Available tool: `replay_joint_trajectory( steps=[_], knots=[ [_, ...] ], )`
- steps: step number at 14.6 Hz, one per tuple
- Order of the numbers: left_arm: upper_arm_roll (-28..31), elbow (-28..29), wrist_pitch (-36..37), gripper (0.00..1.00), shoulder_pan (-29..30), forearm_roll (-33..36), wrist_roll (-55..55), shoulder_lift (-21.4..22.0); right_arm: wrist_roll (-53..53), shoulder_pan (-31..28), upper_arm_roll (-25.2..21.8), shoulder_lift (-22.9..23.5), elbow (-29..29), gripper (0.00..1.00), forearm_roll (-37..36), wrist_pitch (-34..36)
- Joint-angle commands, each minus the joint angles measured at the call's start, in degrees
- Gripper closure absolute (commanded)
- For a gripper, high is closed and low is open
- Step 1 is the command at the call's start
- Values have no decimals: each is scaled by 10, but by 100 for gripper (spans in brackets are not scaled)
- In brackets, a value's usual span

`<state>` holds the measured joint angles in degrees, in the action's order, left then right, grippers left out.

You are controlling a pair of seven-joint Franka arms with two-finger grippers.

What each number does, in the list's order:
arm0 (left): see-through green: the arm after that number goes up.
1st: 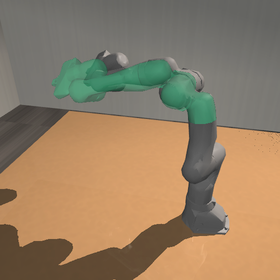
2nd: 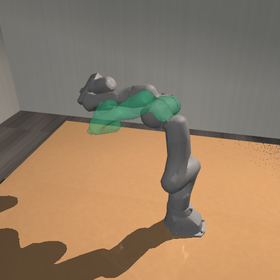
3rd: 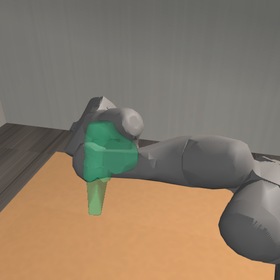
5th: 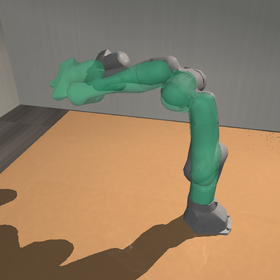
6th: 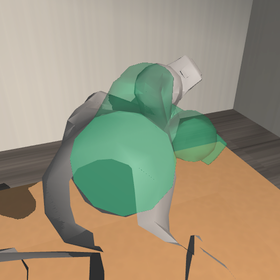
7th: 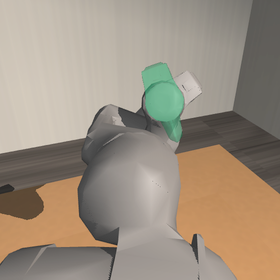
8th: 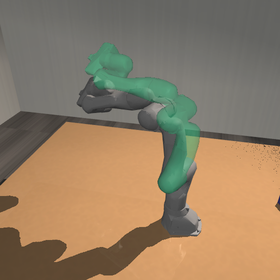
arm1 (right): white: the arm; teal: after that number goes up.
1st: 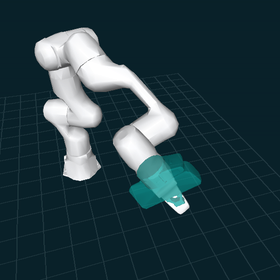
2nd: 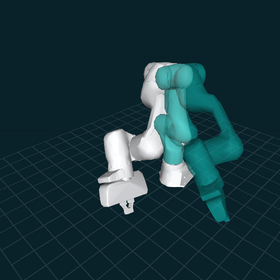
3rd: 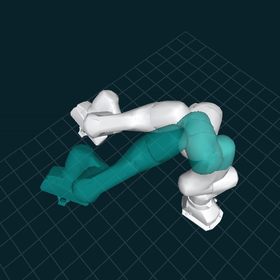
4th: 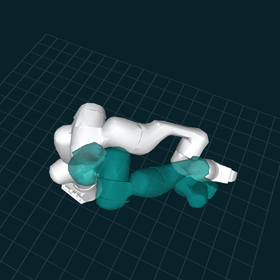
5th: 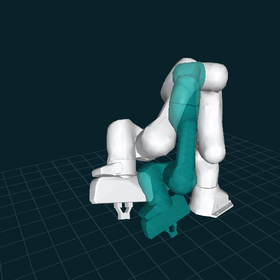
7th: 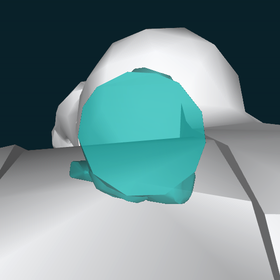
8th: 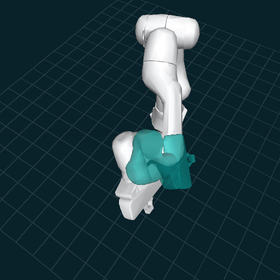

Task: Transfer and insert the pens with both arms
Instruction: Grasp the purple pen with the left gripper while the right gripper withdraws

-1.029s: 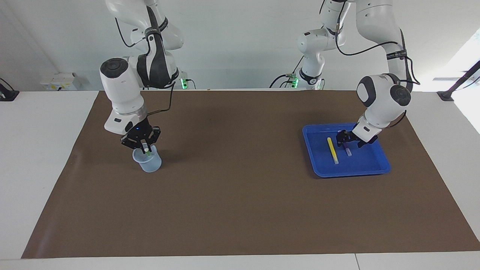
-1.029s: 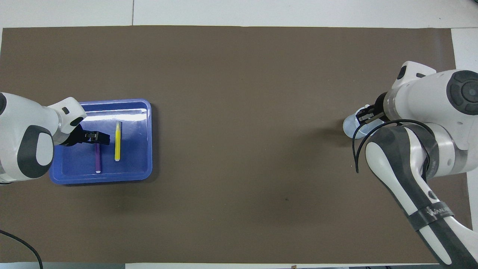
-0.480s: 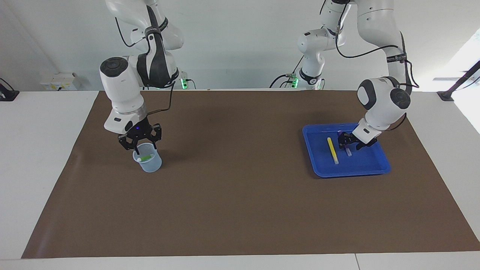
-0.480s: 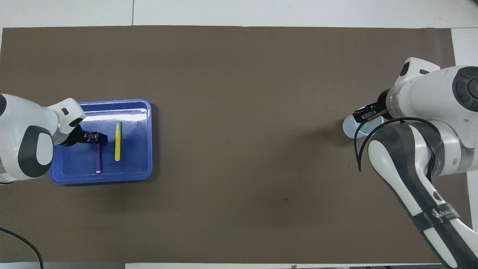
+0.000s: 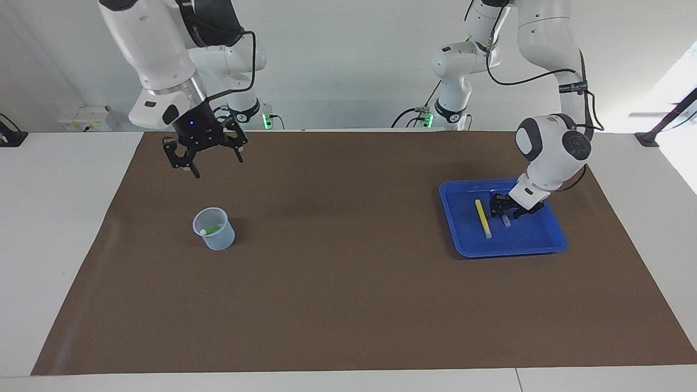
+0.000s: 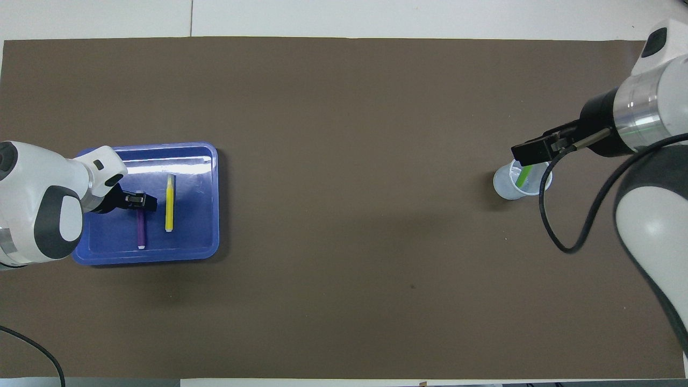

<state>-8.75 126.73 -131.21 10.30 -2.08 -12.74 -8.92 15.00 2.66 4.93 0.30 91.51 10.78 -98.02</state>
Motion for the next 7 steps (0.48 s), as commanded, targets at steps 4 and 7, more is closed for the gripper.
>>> replay_joint_trajectory(
  steps=[4,7],
  knots=[
    [-2,11,-17,94,9,11,-6,3,-179,0,3,-8,28,0,136,6],
    [-2,11,-15,100,9,12,-5,3,-315,34,3,-17,50,0,183,-28]
  ],
)
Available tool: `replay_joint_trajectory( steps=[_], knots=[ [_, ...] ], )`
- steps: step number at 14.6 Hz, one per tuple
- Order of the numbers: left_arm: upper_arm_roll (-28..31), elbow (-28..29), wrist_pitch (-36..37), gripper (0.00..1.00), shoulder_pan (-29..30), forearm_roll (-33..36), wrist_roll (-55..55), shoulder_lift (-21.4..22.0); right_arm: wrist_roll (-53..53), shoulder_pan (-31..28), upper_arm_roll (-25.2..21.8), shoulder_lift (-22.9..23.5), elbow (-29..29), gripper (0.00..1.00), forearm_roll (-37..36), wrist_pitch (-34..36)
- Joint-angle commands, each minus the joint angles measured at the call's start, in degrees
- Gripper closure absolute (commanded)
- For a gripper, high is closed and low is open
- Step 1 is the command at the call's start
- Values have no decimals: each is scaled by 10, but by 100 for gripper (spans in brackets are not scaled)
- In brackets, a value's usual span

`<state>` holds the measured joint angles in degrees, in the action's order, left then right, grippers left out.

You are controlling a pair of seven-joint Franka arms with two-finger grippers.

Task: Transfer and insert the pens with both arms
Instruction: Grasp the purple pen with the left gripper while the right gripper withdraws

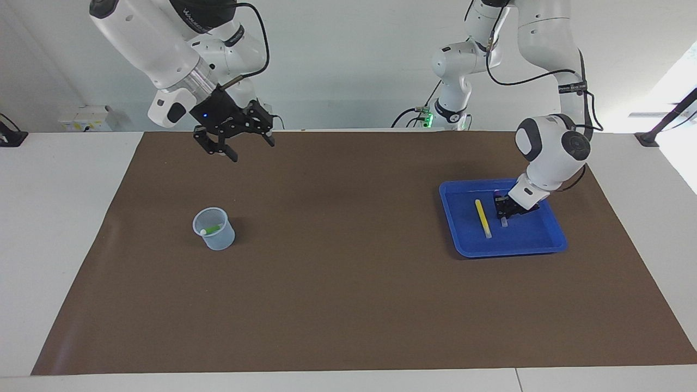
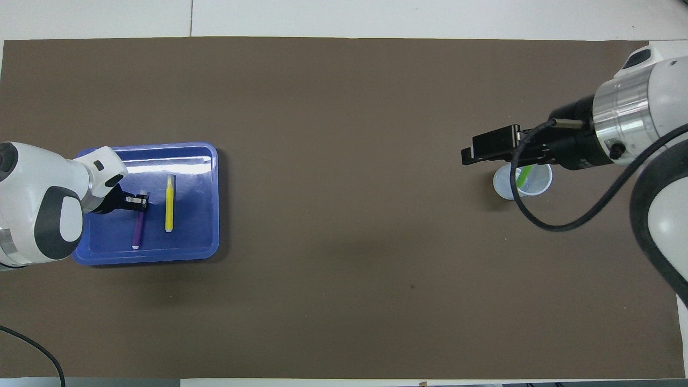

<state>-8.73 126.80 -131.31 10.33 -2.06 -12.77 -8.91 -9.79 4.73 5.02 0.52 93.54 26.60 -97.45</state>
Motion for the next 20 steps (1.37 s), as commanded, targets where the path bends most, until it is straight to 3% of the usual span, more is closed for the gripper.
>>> replay_joint_trajectory(
  steps=[1,5,10,12,15,20],
  knots=[
    [-1,9,-12,100,10,11,-5,3,-88,33,3,-24,47,0,28,-57],
    [-2,-16,24,100,17,11,5,2,-170,78,3,-43,89,0,54,-119],
    [-7,-134,192,100,4,1,123,2,-190,100,3,-55,121,0,57,-164],
    [-7,-192,273,100,-11,-42,185,4,-189,106,3,-61,138,0,77,-185],
    [-8,-269,380,100,-39,-115,362,5,-188,106,3,-64,142,8,85,-191],
    [-27,-265,370,100,-79,-281,682,32,-190,106,3,-64,142,7,89,-192]
  ],
)
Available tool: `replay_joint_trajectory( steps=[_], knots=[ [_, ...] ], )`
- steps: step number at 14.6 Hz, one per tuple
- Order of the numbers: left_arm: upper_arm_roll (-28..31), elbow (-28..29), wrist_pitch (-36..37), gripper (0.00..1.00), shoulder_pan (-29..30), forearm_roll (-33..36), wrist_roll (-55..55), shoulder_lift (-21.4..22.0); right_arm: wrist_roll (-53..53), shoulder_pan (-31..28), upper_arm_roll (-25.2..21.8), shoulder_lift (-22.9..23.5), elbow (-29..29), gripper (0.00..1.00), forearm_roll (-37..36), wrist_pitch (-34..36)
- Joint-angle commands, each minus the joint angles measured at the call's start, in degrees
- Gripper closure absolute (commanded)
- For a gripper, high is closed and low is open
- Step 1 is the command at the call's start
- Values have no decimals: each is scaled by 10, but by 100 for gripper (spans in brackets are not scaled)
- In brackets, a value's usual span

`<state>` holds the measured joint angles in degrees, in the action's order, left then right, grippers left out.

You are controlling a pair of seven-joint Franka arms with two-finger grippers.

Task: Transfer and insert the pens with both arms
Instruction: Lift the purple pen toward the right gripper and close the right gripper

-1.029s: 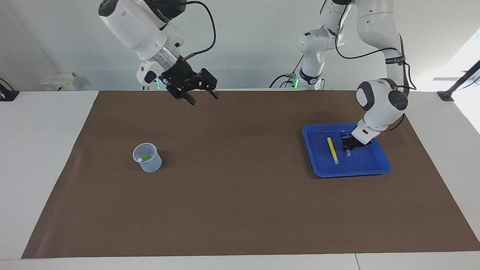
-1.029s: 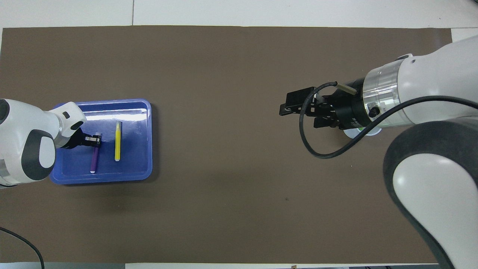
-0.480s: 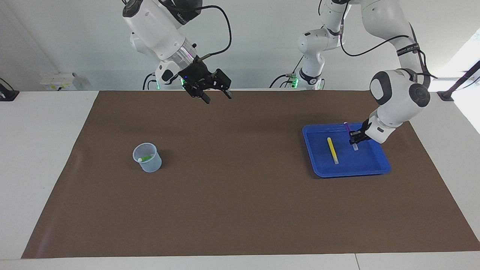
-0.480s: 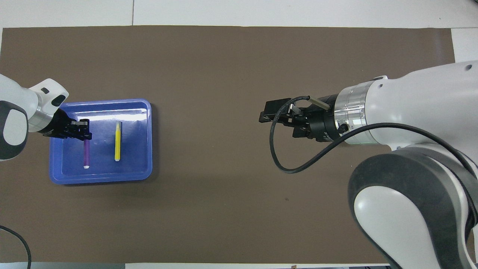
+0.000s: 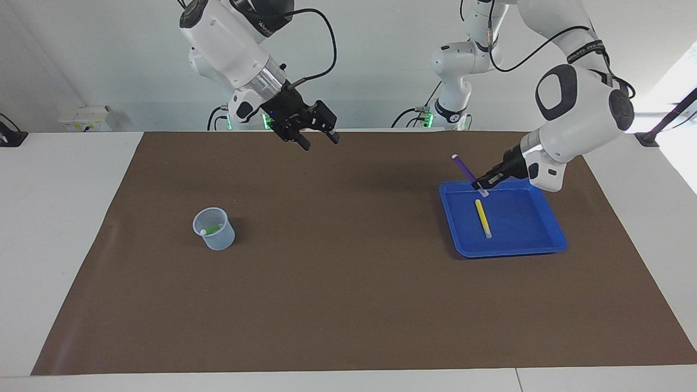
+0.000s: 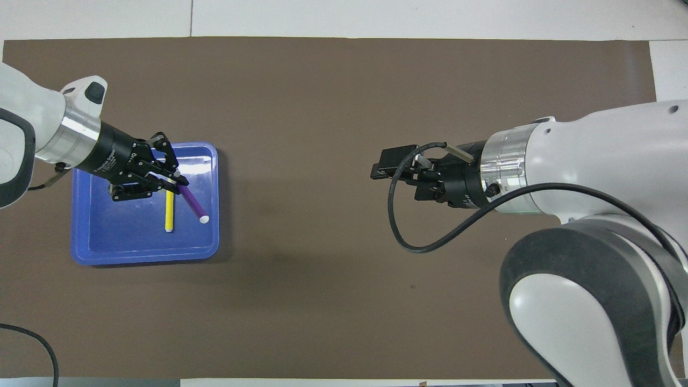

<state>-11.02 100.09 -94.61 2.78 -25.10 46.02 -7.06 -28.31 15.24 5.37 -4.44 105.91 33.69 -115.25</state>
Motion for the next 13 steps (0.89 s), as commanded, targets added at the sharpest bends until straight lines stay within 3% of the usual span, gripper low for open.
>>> replay_joint_trajectory(
  steps=[1,6,10,13],
  knots=[
    [-17,4,-11,100,-5,-80,160,20,-5,1,0,-14,18,7,26,-18],
    [-38,62,-156,100,-65,-176,409,57,-19,22,0,-15,27,7,26,-65],
    [-38,137,-282,100,-152,-220,483,100,-59,58,-1,-13,39,7,26,-131],
    [-38,171,-319,100,-165,-279,485,124,-51,60,0,-13,52,8,26,-159]
  ],
)
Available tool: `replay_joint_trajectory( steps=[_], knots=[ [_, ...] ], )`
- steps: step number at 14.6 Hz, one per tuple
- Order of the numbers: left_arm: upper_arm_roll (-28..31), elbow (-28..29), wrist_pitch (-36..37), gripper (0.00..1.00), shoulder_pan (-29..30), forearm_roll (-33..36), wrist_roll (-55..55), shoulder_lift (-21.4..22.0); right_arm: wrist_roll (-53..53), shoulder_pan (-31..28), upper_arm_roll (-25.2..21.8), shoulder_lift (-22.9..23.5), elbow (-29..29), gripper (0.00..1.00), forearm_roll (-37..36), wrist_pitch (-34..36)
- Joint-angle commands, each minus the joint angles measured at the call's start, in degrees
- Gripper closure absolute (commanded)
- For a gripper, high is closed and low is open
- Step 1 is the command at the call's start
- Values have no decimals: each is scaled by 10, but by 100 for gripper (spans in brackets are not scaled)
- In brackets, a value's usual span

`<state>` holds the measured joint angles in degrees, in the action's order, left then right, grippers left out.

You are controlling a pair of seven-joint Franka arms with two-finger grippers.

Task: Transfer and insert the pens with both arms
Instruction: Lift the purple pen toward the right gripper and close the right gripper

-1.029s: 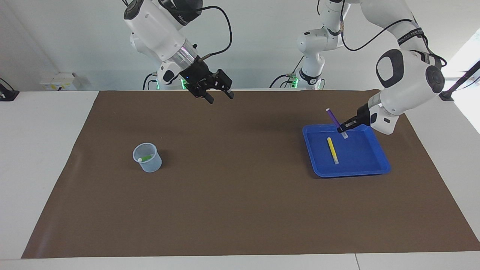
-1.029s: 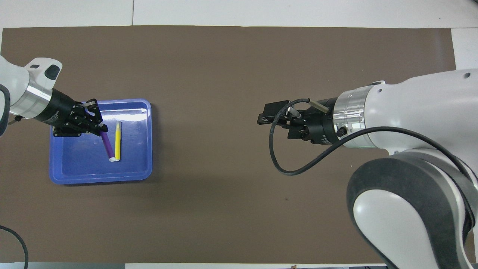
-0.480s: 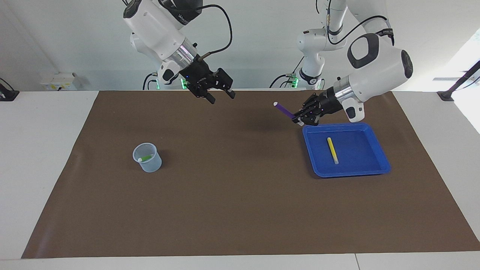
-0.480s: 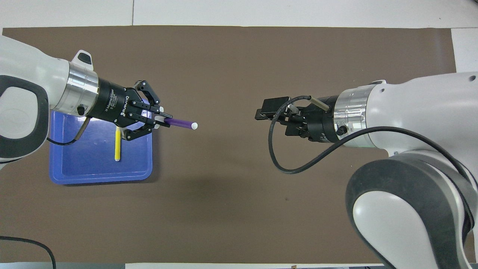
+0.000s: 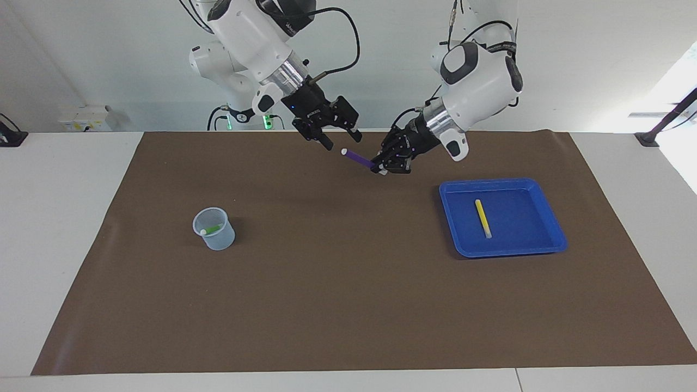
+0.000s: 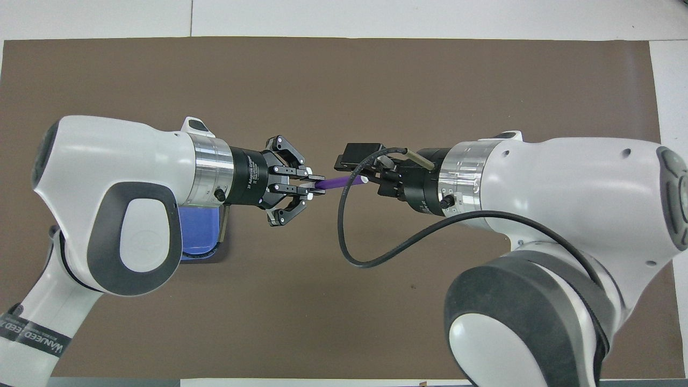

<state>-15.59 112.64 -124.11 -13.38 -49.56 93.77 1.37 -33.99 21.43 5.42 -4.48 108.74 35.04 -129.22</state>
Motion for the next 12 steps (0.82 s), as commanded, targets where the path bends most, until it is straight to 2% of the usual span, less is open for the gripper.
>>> replay_joint_trajectory(
  steps=[1,3,12],
  knots=[
    [8,47,-24,100,-3,-43,7,41,7,-2,-1,-13,24,9,13,-20],
    [8,58,-32,100,-3,-61,7,46,24,-2,-1,-12,24,22,13,-21],
    [7,70,-60,100,-11,-98,7,55,32,-2,-1,-15,30,23,12,-16]
  ],
)
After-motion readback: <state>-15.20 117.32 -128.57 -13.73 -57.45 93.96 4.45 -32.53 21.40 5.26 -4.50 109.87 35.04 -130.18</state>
